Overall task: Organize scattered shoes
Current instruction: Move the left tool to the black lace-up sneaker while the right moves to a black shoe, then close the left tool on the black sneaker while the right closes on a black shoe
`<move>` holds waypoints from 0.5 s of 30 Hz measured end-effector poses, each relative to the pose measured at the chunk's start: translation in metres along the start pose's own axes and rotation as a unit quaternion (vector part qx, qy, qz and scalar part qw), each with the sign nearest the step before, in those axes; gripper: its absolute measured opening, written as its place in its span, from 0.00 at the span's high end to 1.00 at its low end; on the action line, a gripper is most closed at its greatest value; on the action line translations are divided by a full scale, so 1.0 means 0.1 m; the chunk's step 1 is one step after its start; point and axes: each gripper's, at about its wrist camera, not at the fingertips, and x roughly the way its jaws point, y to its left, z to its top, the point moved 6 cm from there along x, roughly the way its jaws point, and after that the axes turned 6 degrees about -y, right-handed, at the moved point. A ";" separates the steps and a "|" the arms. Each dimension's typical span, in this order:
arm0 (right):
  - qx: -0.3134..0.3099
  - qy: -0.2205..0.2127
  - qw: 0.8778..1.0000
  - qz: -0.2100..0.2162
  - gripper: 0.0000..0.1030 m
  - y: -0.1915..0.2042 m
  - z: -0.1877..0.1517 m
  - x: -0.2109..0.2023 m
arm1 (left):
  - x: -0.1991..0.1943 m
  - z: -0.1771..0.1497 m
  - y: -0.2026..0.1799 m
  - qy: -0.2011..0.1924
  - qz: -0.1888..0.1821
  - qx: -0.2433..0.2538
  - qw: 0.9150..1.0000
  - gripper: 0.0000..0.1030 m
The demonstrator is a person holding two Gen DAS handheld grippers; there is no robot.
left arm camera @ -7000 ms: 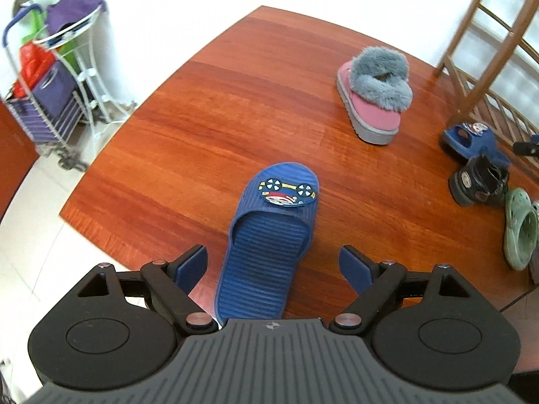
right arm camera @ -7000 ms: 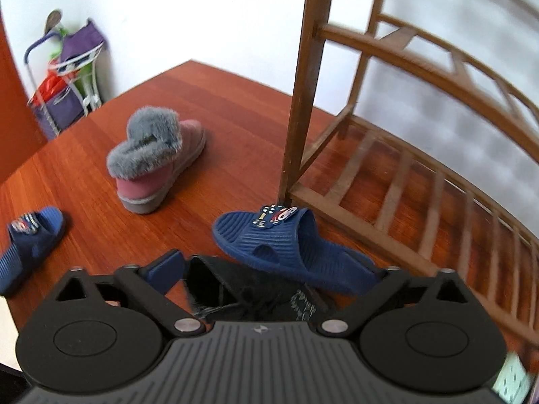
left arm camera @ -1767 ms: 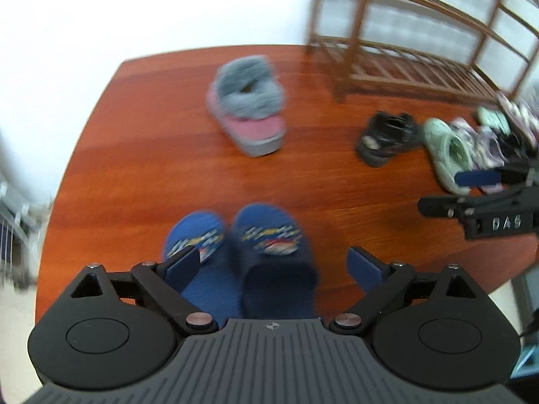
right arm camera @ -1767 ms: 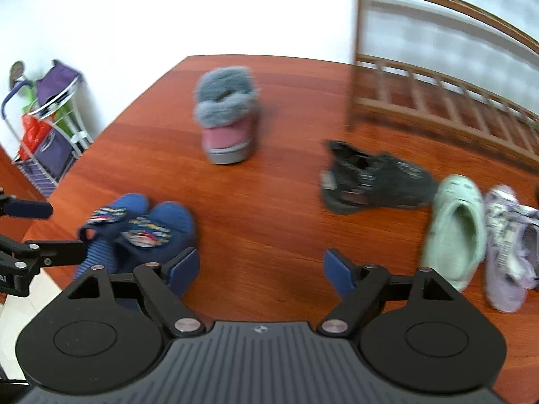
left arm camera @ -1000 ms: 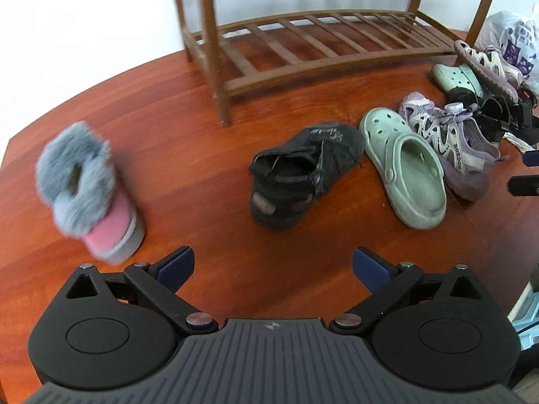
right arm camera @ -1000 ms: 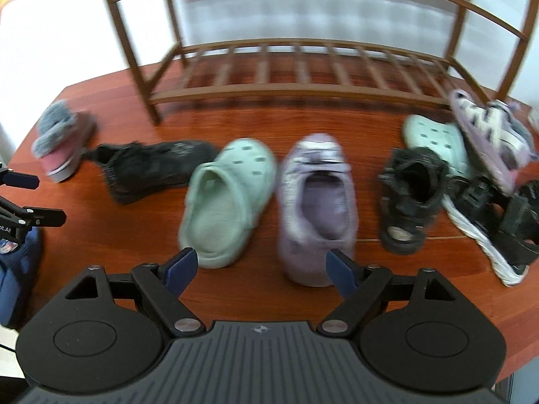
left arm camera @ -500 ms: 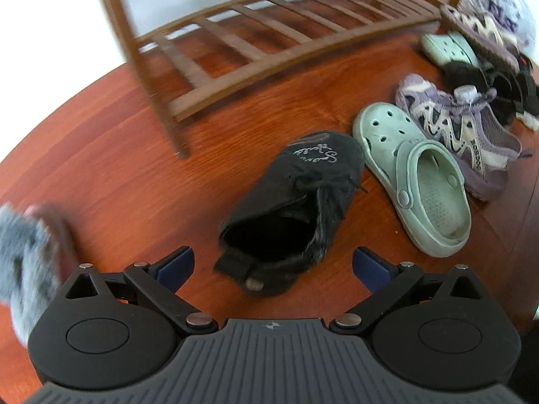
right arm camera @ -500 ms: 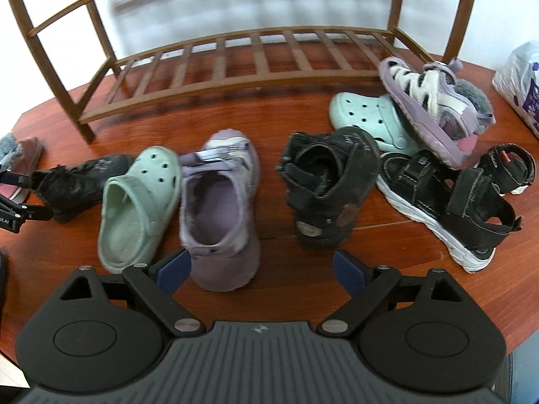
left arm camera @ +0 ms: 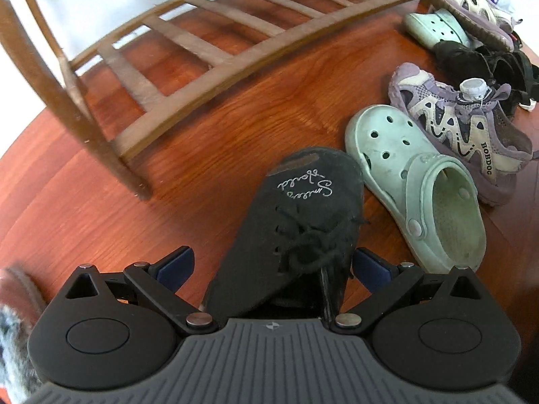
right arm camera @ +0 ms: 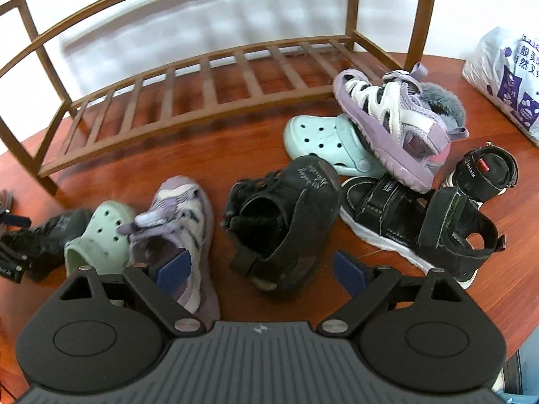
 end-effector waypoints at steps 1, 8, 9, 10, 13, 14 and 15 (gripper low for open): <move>0.007 0.001 1.000 -0.002 0.08 -0.02 0.02 0.03 | 0.00 0.00 0.00 0.000 -0.002 -0.002 1.000 0.02; 0.061 0.003 0.998 -0.012 0.08 -0.16 0.18 0.22 | 0.04 0.01 -0.02 0.004 -0.015 -0.017 1.000 0.11; 0.069 0.003 0.998 -0.013 0.08 -0.19 0.20 0.25 | 0.04 0.01 -0.02 0.004 -0.016 -0.020 1.000 0.12; 0.074 0.003 0.997 -0.019 0.08 -0.20 0.24 0.30 | 0.05 0.02 -0.03 0.005 -0.018 -0.022 1.000 0.14; 0.070 0.012 0.997 -0.027 0.07 -0.19 0.29 0.45 | 0.06 0.02 -0.04 0.006 -0.024 -0.028 0.999 0.17; 0.065 0.016 0.997 -0.027 0.07 -0.17 0.30 0.51 | 0.07 0.02 -0.04 0.007 -0.025 -0.030 0.999 0.17; 0.060 0.020 0.998 -0.028 0.07 -0.15 0.30 0.56 | 0.07 0.02 -0.04 0.007 -0.024 -0.036 0.999 0.17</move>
